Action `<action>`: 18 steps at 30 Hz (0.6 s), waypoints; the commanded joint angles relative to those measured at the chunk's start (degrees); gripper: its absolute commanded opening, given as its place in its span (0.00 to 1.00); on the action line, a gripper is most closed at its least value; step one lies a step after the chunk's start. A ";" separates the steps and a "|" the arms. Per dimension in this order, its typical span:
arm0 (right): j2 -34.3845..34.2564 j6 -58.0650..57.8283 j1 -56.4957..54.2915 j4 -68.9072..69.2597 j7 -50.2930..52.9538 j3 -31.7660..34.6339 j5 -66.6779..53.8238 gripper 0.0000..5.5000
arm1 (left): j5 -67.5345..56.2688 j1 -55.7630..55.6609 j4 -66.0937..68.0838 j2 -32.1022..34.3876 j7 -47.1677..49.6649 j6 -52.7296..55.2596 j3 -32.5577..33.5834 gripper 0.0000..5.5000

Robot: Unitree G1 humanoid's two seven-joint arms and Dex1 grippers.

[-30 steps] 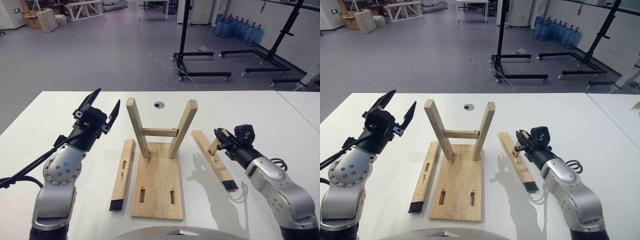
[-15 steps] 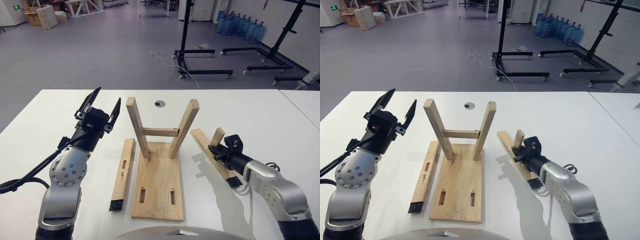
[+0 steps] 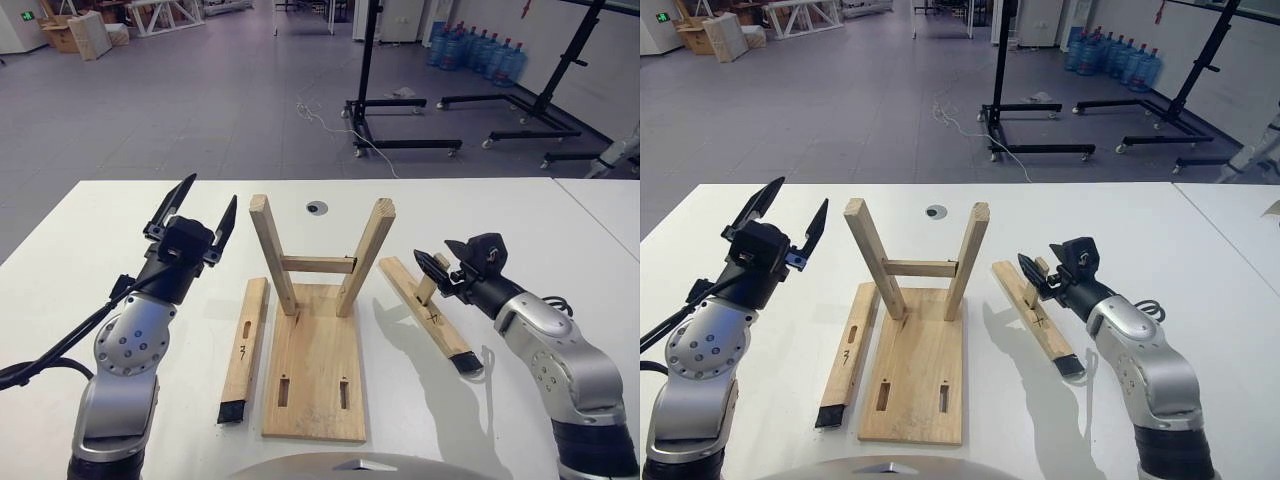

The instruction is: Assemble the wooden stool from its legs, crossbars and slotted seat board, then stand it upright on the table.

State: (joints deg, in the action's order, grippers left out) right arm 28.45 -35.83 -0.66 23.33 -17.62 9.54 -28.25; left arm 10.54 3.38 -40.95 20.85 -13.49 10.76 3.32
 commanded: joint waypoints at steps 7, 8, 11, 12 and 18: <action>-0.97 -1.82 -11.41 -0.70 -0.08 2.26 -2.77 0.69 | 0.94 0.41 0.68 0.52 0.22 -0.53 1.78 0.53; -0.79 -2.06 -12.53 -1.02 -0.13 2.44 -2.85 0.69 | 0.91 0.15 0.69 0.60 0.11 -0.51 1.82 0.53; -1.06 -2.26 -17.47 -1.76 0.71 3.27 -2.97 0.69 | 0.69 -0.48 1.38 0.96 -0.30 -0.81 2.25 0.53; -1.41 -2.33 -19.06 -1.56 1.25 3.46 -3.08 0.69 | 0.57 -0.66 1.70 1.03 -0.41 -0.94 2.37 0.53; -1.88 0.99 -17.24 3.76 2.03 1.16 0.68 0.69 | -0.80 -1.21 1.95 1.97 -1.97 -0.70 2.87 0.53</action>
State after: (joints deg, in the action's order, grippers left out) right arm 26.69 -36.37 -19.94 25.70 -15.96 11.38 -29.64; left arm 10.11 2.41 -39.48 21.96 -14.79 9.95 5.63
